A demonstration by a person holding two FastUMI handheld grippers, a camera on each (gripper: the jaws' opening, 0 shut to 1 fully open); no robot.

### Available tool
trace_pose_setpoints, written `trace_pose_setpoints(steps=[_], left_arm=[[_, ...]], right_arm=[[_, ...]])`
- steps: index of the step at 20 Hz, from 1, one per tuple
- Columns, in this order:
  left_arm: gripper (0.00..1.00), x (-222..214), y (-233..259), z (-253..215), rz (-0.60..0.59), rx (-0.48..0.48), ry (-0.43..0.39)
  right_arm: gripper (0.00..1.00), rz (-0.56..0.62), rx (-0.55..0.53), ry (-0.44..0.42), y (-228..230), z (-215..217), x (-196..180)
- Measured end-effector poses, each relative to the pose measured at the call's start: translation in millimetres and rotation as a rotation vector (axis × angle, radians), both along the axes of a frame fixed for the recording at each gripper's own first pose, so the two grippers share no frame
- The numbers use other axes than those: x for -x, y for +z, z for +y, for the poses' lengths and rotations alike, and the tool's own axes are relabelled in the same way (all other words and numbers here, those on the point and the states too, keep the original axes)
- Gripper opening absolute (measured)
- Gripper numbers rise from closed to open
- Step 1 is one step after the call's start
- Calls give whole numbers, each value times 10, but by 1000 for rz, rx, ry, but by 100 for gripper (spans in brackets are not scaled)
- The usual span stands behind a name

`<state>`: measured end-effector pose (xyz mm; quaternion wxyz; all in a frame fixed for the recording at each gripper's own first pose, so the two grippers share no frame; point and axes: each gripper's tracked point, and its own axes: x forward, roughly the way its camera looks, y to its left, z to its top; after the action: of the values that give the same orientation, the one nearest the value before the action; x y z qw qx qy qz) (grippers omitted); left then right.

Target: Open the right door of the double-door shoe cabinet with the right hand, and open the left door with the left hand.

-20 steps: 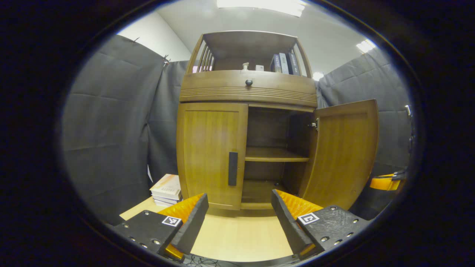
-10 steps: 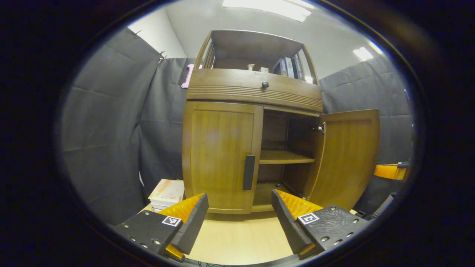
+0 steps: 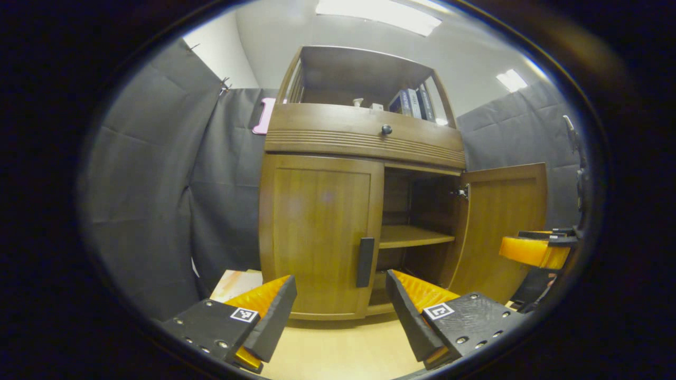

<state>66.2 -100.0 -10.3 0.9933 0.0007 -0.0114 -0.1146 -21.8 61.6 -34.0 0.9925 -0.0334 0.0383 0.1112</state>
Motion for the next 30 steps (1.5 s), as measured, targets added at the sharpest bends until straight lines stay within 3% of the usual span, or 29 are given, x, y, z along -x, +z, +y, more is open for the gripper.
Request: trace_pose_setpoints(steps=[11, 12, 18, 22, 29, 30], left_arm=[[100, -1241, -307, -579, 60, -66, 21], [100, -1343, -368, -619, 67, -76, 27], [100, -1702, -590, -866, 114, -91, -14], [87, -1856, -691, -981, 120, -103, -6], [32, -2085, -803, -1096, 130, -62, 11], [31, -2065, -809, -1071, 129, -59, 29]], right_arm=[[98, 51, -3, 14, -315, -50, -685], [95, 50, -1, 17, -232, -19, -799], [98, 53, -1, 6, -260, -114, -994], [95, 65, -9, -14, -293, -191, -1113], [95, 77, -14, -2, -311, -154, -1316], [95, 77, -20, 8, -315, -128, -1345]])
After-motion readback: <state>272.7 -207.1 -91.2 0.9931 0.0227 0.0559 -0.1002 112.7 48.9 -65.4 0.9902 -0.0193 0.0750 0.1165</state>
